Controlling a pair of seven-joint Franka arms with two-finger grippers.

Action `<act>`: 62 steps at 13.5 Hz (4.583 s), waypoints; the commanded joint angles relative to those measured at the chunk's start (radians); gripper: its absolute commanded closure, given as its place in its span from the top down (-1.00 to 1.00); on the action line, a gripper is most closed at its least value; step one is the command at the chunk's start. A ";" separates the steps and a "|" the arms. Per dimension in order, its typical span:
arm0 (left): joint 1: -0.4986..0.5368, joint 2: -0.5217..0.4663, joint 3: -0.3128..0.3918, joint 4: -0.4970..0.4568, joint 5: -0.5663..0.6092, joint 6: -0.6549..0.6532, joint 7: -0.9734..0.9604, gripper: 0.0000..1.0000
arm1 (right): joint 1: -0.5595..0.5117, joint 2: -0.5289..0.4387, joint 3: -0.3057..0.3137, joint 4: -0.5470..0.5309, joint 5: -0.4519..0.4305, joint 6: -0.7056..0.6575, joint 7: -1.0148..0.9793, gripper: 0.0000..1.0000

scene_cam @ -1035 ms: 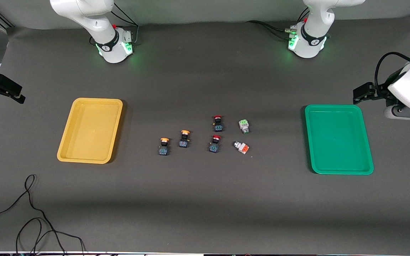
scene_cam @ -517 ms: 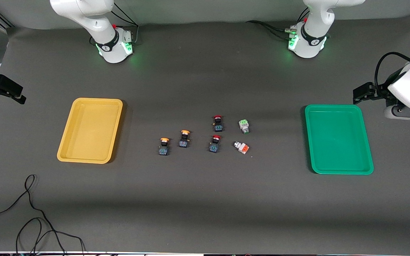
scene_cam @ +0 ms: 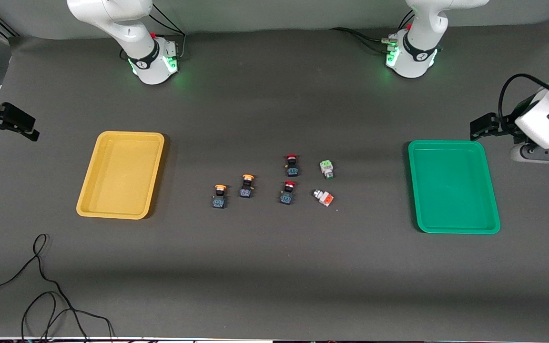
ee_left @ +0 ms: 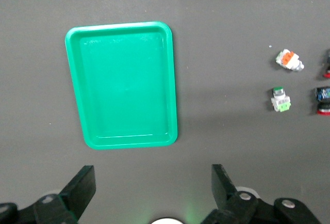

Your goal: Place green and yellow buttons in trays

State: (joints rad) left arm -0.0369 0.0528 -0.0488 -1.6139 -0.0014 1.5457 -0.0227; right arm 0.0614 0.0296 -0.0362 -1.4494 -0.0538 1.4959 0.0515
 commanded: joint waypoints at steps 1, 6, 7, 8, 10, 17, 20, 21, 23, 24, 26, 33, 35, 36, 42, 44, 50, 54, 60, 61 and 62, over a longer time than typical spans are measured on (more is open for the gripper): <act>-0.078 -0.039 -0.016 -0.116 -0.005 0.072 -0.109 1.00 | 0.002 0.039 0.041 0.009 -0.009 -0.029 0.002 1.00; -0.321 -0.044 -0.029 -0.276 -0.005 0.292 -0.440 1.00 | 0.003 0.041 0.085 -0.048 -0.008 -0.017 0.005 1.00; -0.369 -0.038 -0.029 -0.290 -0.006 0.325 -0.500 1.00 | 0.003 0.065 0.088 -0.055 -0.008 -0.004 0.007 1.00; -0.408 -0.033 -0.029 -0.297 -0.006 0.355 -0.558 1.00 | 0.003 0.085 0.107 -0.065 -0.008 0.024 0.007 1.00; -0.461 -0.022 -0.029 -0.301 -0.026 0.396 -0.650 1.00 | 0.005 0.096 0.142 -0.156 -0.009 0.164 0.007 1.00; -0.543 0.108 -0.029 -0.451 -0.054 0.679 -0.701 1.00 | 0.029 0.220 0.268 -0.330 0.089 0.423 0.360 1.00; -0.551 0.232 -0.029 -0.474 -0.045 0.821 -0.712 1.00 | 0.069 0.321 0.272 -0.338 0.088 0.522 0.361 0.99; -0.554 0.277 -0.029 -0.474 -0.045 0.862 -0.714 1.00 | 0.075 0.351 0.277 -0.338 0.086 0.564 0.361 0.99; -0.549 0.349 -0.026 -0.475 -0.045 0.930 -0.714 1.00 | 0.092 0.406 0.275 -0.338 0.084 0.644 0.361 0.99; -0.549 0.367 -0.026 -0.474 -0.045 0.945 -0.715 1.00 | 0.106 0.432 0.275 -0.338 0.075 0.677 0.361 0.99; -0.551 0.400 -0.026 -0.474 -0.045 0.978 -0.758 1.00 | 0.133 0.493 0.275 -0.335 0.011 0.752 0.416 0.99; -0.544 0.432 -0.025 -0.471 -0.045 1.005 -0.787 -0.36 | 0.185 0.644 0.275 -0.326 -0.089 0.920 0.545 0.97; -0.537 0.429 -0.023 -0.466 -0.045 0.998 -0.787 -0.61 | 0.190 0.673 0.275 -0.315 -0.090 0.935 0.550 0.91; -0.535 0.424 -0.023 -0.465 -0.045 0.990 -0.786 -0.63 | 0.193 0.678 0.275 -0.316 -0.115 0.937 0.551 0.71; -0.469 0.280 -0.026 -0.374 -0.060 0.770 -0.770 -0.70 | 0.192 0.673 0.277 -0.304 -0.184 0.931 0.722 -1.00; -0.430 0.240 -0.026 -0.281 -0.061 0.595 -0.745 -0.73 | 0.183 0.636 0.277 -0.281 -0.176 0.903 0.713 -1.00; -0.109 0.131 -0.023 -0.258 -0.092 0.315 -0.302 -0.76 | 0.117 0.407 0.240 -0.286 -0.025 0.617 0.477 -1.00; 0.051 0.140 -0.022 -0.280 -0.023 0.333 -0.093 -0.76 | 0.092 0.274 0.075 -0.304 0.081 0.457 0.170 -1.00; 0.141 0.205 -0.020 -0.572 0.011 0.797 0.046 -0.74 | -0.026 0.214 0.022 -0.524 0.117 0.563 -0.137 -1.00; 0.141 0.231 -0.020 -0.596 0.012 0.860 0.050 -0.72 | -0.028 0.216 0.022 -0.599 0.117 0.658 -0.148 -1.00; 0.143 0.258 -0.019 -0.607 0.018 0.905 0.055 -0.69 | -0.028 0.220 0.022 -0.684 0.117 0.778 -0.151 -1.00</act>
State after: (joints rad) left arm 0.0906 0.2853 -0.0567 -2.1761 -0.0022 2.3611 0.0072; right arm 0.0250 0.2716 -0.0151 -1.9622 0.0424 2.0912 -0.0628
